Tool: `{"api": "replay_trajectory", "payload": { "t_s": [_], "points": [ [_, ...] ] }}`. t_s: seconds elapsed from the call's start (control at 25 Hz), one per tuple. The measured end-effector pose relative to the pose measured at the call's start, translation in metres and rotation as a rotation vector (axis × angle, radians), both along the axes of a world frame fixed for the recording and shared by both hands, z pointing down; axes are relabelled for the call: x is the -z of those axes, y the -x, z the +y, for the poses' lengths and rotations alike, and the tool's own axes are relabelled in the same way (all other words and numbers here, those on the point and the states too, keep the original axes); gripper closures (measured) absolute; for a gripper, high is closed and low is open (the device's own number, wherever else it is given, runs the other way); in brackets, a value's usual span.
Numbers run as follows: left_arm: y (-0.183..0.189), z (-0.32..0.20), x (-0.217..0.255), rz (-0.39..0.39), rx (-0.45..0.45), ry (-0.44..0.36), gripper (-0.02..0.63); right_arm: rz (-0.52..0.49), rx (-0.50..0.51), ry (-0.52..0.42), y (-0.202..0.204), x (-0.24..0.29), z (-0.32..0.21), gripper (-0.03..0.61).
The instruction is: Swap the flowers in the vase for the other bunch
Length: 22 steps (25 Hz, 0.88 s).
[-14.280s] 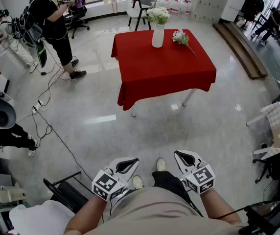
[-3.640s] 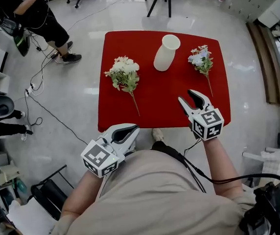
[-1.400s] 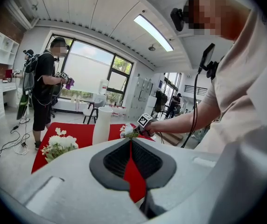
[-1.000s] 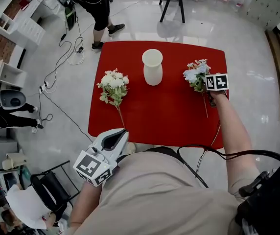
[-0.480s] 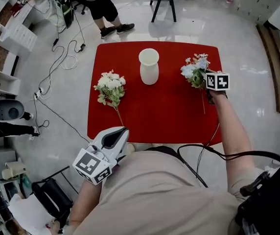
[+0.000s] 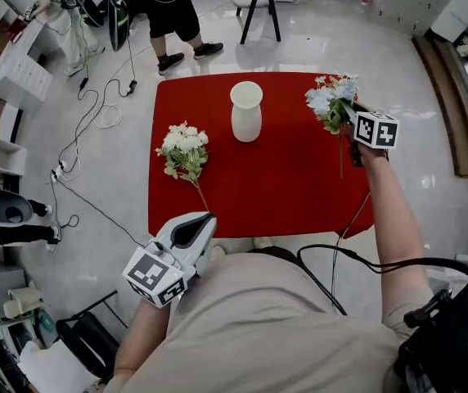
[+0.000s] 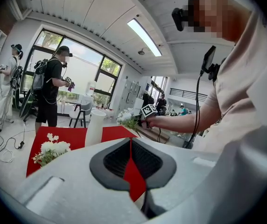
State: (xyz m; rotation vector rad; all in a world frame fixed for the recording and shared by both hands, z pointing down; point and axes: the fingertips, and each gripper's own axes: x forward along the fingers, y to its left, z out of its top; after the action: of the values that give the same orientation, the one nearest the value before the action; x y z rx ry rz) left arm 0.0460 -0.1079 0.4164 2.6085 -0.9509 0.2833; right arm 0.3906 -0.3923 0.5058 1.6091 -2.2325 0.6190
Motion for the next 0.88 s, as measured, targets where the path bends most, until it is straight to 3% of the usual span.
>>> {"api": "replay_trajectory", "payload": {
  "t_s": [0.4,0.88],
  "points": [
    [0.011,0.015,0.009,0.042,-0.034,-0.014,0.606,-0.044,0.007,-0.233,0.03,0.122,0.015,0.531],
    [0.04,0.025,0.011,0.053,0.018,-0.017,0.606,-0.135,0.102,-0.472,0.112,0.237,0.013,0.531]
  ]
}}
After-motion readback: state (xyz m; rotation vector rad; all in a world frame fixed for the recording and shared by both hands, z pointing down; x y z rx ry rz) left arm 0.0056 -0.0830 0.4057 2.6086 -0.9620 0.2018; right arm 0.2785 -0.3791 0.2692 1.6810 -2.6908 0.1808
